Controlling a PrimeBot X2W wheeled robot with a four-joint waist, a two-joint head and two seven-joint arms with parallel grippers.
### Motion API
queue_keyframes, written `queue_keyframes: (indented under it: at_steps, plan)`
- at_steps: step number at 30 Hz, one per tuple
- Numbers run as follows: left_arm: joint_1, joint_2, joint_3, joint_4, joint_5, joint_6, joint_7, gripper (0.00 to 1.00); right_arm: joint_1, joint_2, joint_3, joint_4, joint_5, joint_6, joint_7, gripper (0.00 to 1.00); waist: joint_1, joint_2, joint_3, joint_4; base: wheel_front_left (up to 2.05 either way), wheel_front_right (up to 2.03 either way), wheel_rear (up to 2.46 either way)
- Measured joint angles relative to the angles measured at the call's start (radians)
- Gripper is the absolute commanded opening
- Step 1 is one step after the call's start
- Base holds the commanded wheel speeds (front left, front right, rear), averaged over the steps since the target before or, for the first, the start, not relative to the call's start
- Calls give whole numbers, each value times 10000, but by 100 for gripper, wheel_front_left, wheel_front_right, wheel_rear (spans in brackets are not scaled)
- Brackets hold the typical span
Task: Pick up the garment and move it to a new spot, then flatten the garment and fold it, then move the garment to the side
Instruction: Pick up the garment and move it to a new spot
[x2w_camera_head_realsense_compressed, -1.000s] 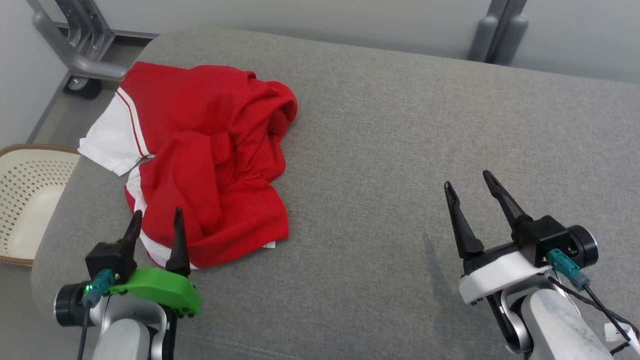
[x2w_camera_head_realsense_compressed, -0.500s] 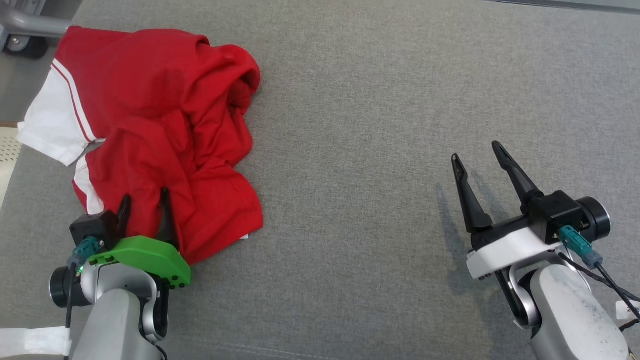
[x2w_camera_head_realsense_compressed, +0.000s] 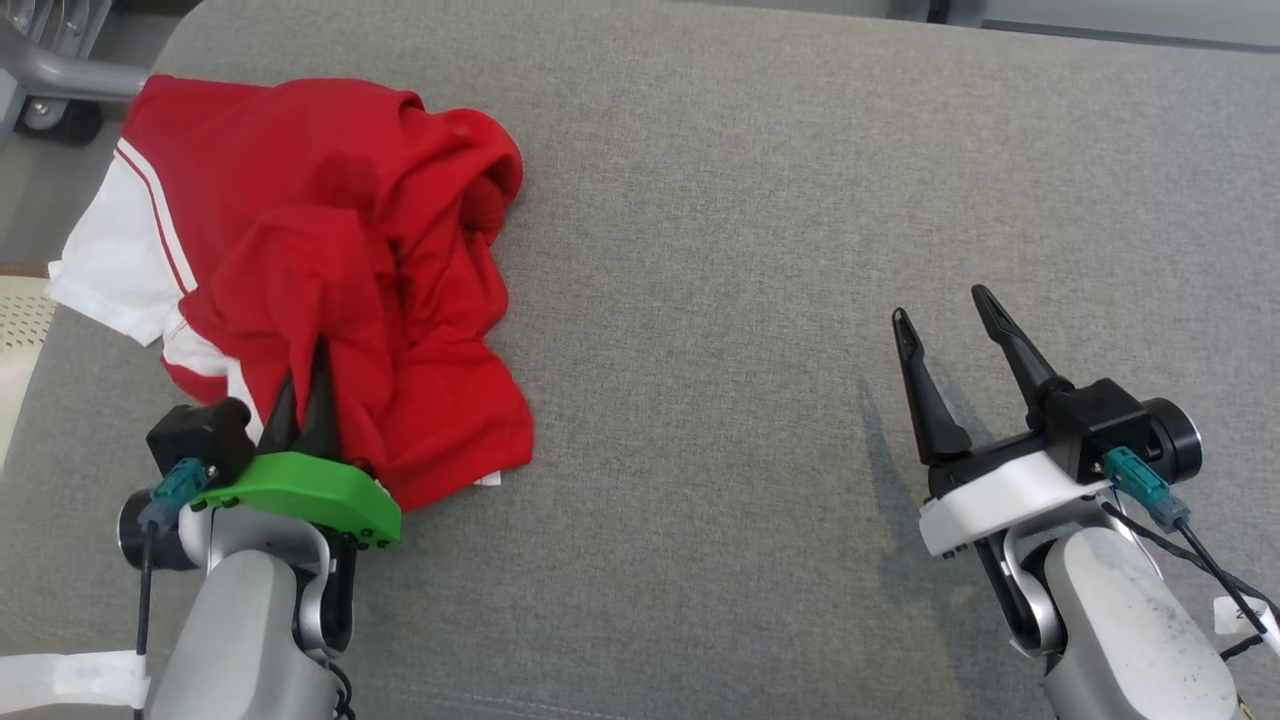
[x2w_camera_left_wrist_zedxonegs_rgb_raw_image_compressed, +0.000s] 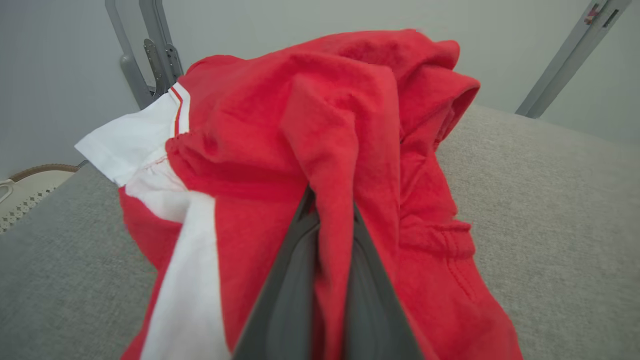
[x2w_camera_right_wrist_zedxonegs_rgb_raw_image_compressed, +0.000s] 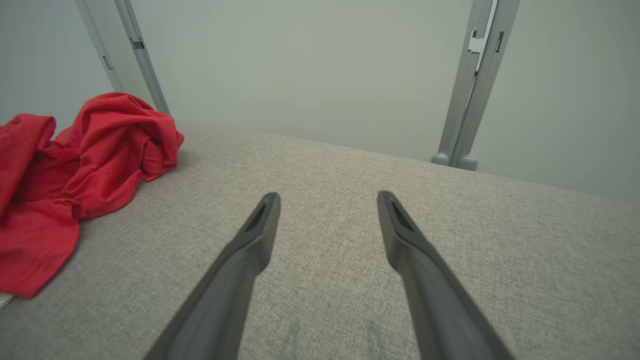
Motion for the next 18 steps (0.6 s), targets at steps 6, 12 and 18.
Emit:
queue_keyframes:
  at_steps: [6,12,18]
  plan:
    - [-104,-10,-648,-849,-305,-485,-98,0,0,148,0,157,109,0,0,100,-1,0,-473,-61,0,0,0]
    - [-105,-2,-1386,-1394,-663,-771,-98,0,4,303,2,284,140,0,0,100,0,0,-888,-301,0,0,0]
    - [-105,19,-2006,-2286,-1145,-838,-100,0,157,322,-132,387,215,-75,0,100,0,0,-1272,-907,0,0,0]
